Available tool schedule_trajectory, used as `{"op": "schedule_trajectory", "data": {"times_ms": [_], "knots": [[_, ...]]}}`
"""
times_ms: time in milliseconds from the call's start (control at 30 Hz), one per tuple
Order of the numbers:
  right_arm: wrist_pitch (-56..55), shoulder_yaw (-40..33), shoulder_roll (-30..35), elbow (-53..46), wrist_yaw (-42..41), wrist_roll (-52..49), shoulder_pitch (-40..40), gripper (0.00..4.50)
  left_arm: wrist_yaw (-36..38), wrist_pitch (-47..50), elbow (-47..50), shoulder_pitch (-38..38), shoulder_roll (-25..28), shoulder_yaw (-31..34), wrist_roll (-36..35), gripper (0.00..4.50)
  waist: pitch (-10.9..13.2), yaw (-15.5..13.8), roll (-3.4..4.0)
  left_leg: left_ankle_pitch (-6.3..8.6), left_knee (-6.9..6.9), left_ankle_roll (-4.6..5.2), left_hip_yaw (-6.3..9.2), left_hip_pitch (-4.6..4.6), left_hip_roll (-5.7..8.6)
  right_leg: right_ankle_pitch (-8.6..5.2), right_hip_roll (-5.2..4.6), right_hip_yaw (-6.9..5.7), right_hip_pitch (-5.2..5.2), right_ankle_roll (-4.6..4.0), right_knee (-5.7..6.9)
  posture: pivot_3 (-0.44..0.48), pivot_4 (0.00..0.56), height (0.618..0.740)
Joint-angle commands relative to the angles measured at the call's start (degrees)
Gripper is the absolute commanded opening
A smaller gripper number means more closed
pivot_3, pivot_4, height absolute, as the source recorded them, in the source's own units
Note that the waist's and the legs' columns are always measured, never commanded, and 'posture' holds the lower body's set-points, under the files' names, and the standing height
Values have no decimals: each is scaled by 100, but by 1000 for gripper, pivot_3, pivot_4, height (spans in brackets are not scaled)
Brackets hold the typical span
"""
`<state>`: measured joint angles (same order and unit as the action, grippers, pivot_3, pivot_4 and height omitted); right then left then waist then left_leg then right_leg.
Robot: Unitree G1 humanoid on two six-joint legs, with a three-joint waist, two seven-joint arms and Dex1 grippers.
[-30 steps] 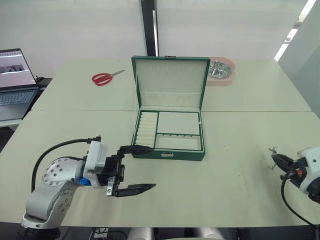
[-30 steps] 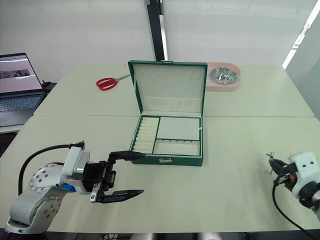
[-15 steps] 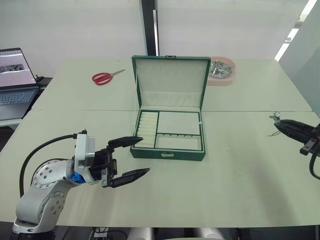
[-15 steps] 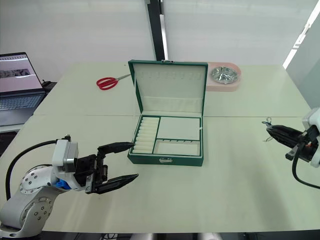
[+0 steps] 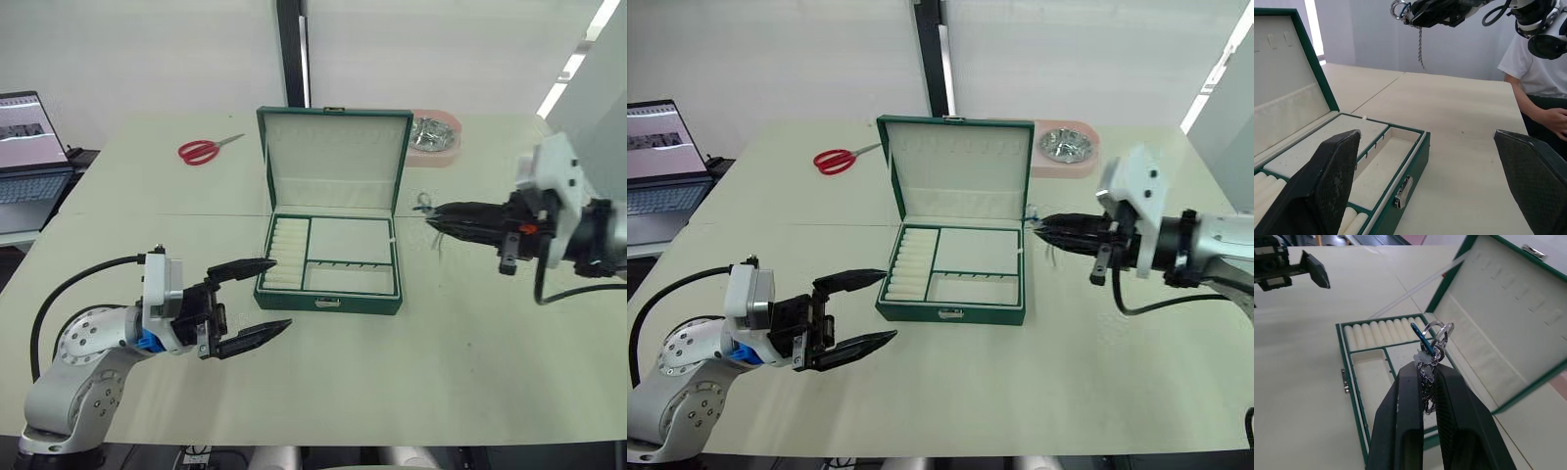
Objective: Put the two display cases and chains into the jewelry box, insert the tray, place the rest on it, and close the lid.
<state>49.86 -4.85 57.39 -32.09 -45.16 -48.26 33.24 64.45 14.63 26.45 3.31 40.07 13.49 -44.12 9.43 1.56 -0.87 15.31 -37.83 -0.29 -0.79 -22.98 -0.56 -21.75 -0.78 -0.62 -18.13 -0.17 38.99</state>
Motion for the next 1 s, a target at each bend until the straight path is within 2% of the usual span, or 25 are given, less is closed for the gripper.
{"op": "schedule_trajectory", "data": {"times_ms": [33,200,467,700,1000], "knots": [[-41,465,-180,203,-127,297,469,111,35,-66,101,56,55,164,-23,4500,1,0,-1,0,0,0,1,0,0,0,0,0,-1,0,0,0,150,740],[-207,1363,-597,511,-401,927,878,111,83,-142,43,161,65,258,34,4500,1,0,-1,0,-1,0,3,0,0,0,-2,-3,-1,-1,0,0,150,740],[-491,2264,-1036,905,-701,1870,859,111,80,-152,77,238,46,245,64,4500,1,1,0,0,-2,1,8,-2,0,1,-4,-6,-4,-2,3,0,150,740],[-625,2732,-1436,1229,-844,2440,862,111,84,-160,74,189,21,155,130,4500,2,1,1,0,-2,1,9,-2,0,1,-4,-8,-5,-2,4,0,150,740],[-361,2966,-1770,1575,-960,2848,1016,111,125,-153,23,117,-9,104,179,4500,2,3,1,0,-2,1,10,-2,0,1,-5,-10,-5,-2,4,0,150,740]]}}
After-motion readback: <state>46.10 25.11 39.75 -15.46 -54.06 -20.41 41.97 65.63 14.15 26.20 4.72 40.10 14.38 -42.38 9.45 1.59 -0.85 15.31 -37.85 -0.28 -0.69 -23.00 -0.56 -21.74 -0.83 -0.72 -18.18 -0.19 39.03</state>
